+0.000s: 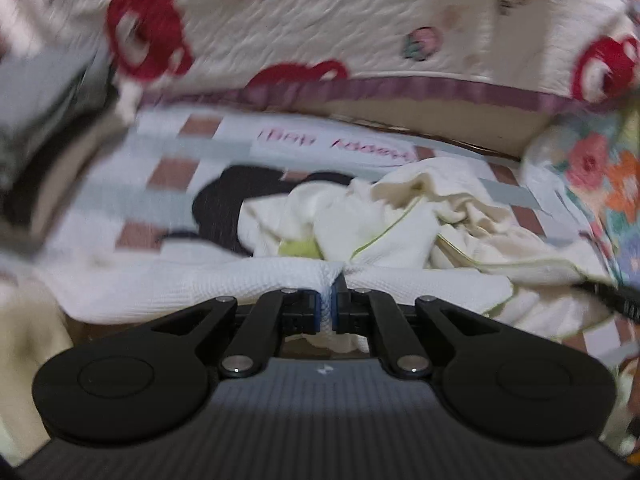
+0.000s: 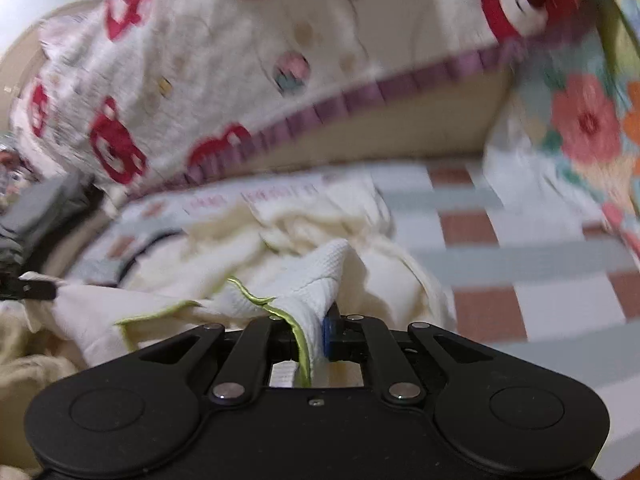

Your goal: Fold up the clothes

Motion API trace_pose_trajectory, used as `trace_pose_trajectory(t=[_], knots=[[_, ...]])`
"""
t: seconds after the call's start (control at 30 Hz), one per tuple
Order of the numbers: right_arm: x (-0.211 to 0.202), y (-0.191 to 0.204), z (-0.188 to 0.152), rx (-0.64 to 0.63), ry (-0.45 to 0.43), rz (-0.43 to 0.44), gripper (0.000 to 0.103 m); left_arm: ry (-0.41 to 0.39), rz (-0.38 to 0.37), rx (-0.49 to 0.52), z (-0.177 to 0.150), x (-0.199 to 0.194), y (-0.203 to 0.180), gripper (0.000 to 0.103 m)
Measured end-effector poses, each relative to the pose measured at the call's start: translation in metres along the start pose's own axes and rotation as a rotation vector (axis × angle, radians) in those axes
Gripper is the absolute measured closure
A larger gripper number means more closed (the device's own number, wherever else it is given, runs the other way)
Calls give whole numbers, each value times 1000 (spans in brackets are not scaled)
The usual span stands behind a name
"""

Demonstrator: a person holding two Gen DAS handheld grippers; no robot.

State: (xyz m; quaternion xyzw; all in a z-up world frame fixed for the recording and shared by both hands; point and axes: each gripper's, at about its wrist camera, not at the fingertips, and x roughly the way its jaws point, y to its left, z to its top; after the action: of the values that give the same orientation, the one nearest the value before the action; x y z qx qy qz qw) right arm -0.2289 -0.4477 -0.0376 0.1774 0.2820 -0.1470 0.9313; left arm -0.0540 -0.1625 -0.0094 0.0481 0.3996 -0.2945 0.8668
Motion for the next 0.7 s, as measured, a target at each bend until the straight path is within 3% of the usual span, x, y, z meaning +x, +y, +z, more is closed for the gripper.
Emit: trace_pose_trajectory(t=[0.17, 0.27, 0.37, 0.53, 0.7], knots=[[-12, 19, 15, -51, 13, 31, 96, -41, 4, 28, 1, -22, -2, 100], [-30, 24, 18, -84, -22, 28, 96, -83, -2, 7, 6, -42, 7, 100], [-52, 26, 23, -156, -77, -17, 96, -45, -50, -41, 10, -53, 19, 100], [-86, 22, 40, -109, -54, 53, 96, -9, -105, -82, 6, -74, 35, 100], [-128, 28, 32, -243, -37, 53, 96, 58, -208, -202, -12, -92, 65, 100]])
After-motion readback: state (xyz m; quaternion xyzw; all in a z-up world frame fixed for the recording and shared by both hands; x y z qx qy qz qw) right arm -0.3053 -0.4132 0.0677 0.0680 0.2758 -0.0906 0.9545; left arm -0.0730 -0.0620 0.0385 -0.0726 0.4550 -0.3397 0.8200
